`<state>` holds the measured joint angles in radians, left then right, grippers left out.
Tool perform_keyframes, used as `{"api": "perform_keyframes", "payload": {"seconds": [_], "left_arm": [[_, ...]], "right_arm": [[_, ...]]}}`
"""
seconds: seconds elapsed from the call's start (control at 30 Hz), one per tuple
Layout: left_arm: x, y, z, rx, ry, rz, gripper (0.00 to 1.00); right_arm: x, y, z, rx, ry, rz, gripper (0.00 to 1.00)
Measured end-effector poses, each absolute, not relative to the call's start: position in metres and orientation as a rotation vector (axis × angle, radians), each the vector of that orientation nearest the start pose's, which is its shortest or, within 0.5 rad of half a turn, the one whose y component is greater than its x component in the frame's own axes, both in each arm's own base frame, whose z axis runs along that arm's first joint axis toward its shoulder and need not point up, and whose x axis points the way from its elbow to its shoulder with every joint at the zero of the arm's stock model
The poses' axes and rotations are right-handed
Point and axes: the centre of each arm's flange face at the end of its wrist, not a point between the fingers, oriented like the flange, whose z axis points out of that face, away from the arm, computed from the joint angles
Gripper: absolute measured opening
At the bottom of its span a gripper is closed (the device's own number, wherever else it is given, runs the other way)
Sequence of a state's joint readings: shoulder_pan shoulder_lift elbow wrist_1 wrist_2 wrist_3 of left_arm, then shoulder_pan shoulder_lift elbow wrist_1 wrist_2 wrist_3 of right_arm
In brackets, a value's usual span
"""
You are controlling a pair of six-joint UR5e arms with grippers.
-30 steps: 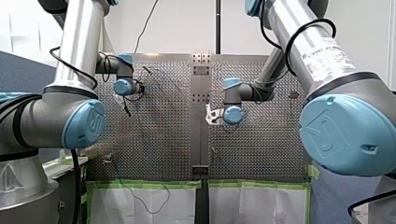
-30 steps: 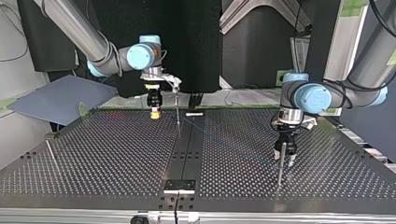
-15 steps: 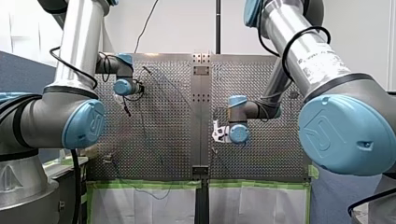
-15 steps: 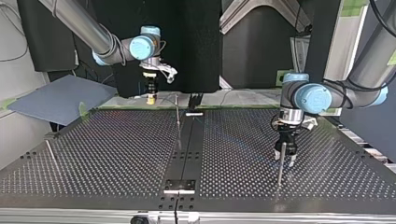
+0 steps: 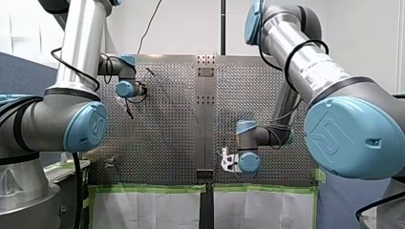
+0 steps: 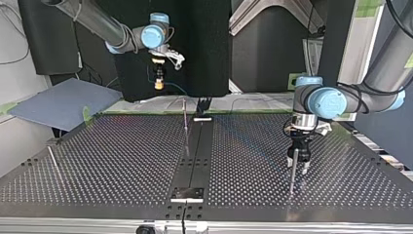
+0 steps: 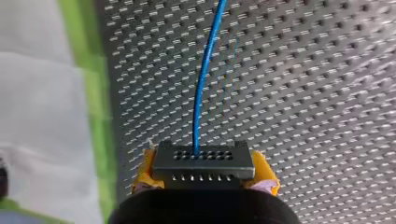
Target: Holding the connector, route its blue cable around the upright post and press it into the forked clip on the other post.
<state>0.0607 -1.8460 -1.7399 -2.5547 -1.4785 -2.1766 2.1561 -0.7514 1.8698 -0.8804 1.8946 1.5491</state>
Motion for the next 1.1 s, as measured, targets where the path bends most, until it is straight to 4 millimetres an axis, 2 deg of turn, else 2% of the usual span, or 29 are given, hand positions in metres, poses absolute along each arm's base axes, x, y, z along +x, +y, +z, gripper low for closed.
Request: {"api": "perform_keyframes", "payload": {"seconds": [0.13,0.43,1.03,1.1], "left_arm": [[0.59,-0.107,0.318,-0.4,1.392,-0.514,0.98],[0.589,-0.107,0.318,-0.403,1.394,-0.514,0.98],[0.59,-0.106,0.318,-0.404,1.392,-0.513,0.98],[0.59,-0.105,0.318,-0.404,1.391,-0.512,0.98]], "right_arm": [[0.376,-0.387,-0.044,1.64,-1.149,1.158,0.0],[0.355,-0.36,-0.085,1.676,-1.174,1.105,0.0],[0.355,-0.373,-0.144,1.655,-1.116,1.14,0.0],[0.357,-0.374,-0.144,1.66,-1.106,1.153,0.0]]}}
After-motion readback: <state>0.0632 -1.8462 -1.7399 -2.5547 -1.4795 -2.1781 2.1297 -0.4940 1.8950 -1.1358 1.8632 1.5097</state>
